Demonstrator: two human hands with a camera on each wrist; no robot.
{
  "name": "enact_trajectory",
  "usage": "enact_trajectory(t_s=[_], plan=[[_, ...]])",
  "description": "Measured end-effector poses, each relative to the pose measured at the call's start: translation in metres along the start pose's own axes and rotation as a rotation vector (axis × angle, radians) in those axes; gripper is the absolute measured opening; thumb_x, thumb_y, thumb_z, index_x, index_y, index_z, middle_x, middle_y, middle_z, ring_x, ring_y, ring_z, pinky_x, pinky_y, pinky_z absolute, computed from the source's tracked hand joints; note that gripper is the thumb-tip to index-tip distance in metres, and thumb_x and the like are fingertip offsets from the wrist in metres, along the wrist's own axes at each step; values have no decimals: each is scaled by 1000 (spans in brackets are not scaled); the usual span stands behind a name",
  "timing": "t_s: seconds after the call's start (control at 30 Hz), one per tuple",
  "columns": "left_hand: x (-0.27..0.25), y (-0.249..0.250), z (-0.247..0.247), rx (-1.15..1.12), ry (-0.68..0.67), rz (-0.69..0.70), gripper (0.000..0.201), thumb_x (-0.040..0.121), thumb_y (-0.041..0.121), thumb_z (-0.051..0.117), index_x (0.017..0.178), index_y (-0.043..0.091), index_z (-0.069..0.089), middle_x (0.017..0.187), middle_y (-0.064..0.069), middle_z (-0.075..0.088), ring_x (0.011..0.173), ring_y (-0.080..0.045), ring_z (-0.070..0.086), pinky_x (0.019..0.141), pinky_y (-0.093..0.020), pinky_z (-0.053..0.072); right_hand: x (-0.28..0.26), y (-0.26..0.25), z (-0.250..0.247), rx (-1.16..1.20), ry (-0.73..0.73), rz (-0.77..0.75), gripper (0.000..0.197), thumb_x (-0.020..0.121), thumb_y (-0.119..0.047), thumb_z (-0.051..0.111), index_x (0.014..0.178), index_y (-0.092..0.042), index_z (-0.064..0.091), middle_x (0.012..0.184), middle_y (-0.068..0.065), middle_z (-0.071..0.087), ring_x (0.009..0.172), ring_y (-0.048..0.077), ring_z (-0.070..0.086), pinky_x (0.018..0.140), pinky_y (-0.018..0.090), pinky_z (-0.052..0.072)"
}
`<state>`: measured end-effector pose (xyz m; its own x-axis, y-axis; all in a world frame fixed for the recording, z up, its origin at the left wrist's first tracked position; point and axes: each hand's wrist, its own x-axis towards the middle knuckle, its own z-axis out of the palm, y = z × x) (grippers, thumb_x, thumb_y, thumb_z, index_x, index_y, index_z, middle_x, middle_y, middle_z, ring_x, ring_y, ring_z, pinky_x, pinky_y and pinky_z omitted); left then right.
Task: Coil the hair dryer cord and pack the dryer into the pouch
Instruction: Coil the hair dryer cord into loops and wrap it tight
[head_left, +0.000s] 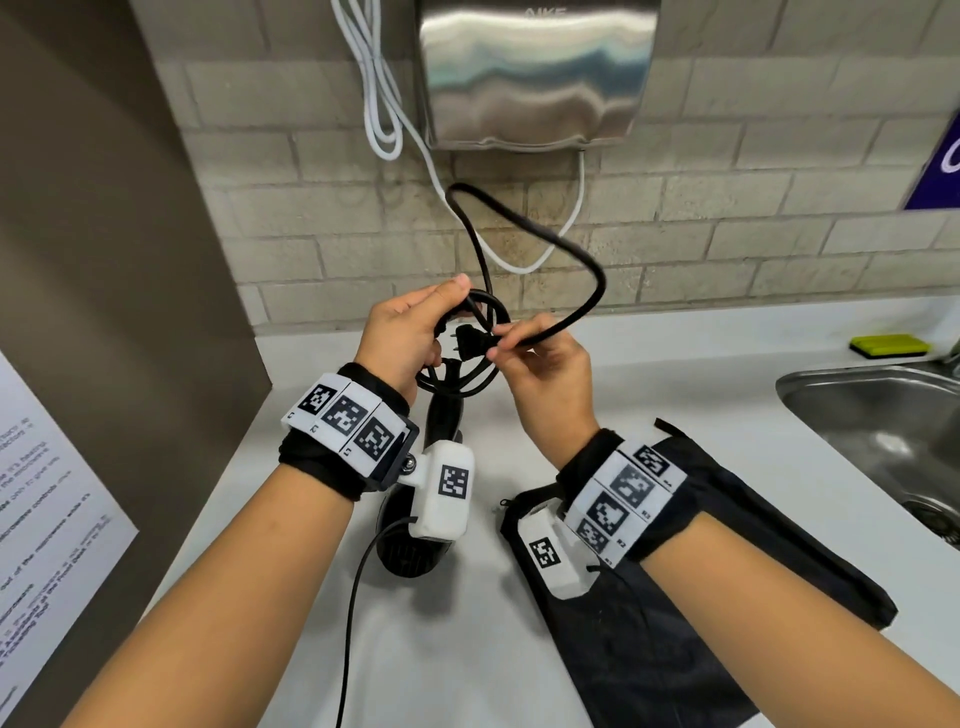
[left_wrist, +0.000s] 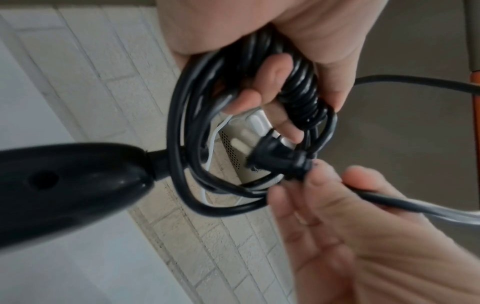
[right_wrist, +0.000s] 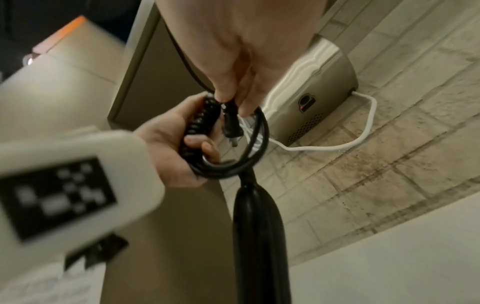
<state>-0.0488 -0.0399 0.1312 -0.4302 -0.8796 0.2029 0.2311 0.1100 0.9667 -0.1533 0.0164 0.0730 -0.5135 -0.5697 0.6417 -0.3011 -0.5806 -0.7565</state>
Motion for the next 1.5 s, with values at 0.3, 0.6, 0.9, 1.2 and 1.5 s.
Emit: enact_trajectory(t_s=[0.3,0.6,0.9,1.2,1.5], plan=[[-3,0,7,43,-104,-49,15,90,20,55,81,14,67,72,3,68,31,0,41,42,-19,20,14,9,-2,-349,119,85,37,72,5,67,82,-17,40,75,-10,42,65,1,43,59,3,36],[5,-2,2,116,-108,-50,15,89,18,56,83,18,69,79,-5,70,30,-6,25,40,-19,25,20,18,-12,-336,-229,68,2,80,-13,49,80,-11,51,65,-5,45,56,1,41,55,11,34],[9,0,-4,194,-192,-41,23,85,25,61,67,19,74,85,-15,56,36,-5,25,42,-21,17,11,53,-56,-597,-105,-181,38,92,-31,30,81,-4,53,72,-3,45,70,19,43,64,22,28],[21,-1,-2,185,-74,-99,22,86,35,60,79,16,68,92,-10,61,30,-7,26,39,-20,25,-1,65,-71,-650,-88,4,23,94,-18,35,75,-11,45,63,-4,38,63,20,39,60,26,29],[19,-5,7,366,-213,-36,24,81,37,66,74,14,71,81,-6,65,48,-5,38,41,-18,24,10,53,-76,-973,-471,612,27,92,-3,37,107,-10,59,100,15,59,82,28,53,67,23,38]])
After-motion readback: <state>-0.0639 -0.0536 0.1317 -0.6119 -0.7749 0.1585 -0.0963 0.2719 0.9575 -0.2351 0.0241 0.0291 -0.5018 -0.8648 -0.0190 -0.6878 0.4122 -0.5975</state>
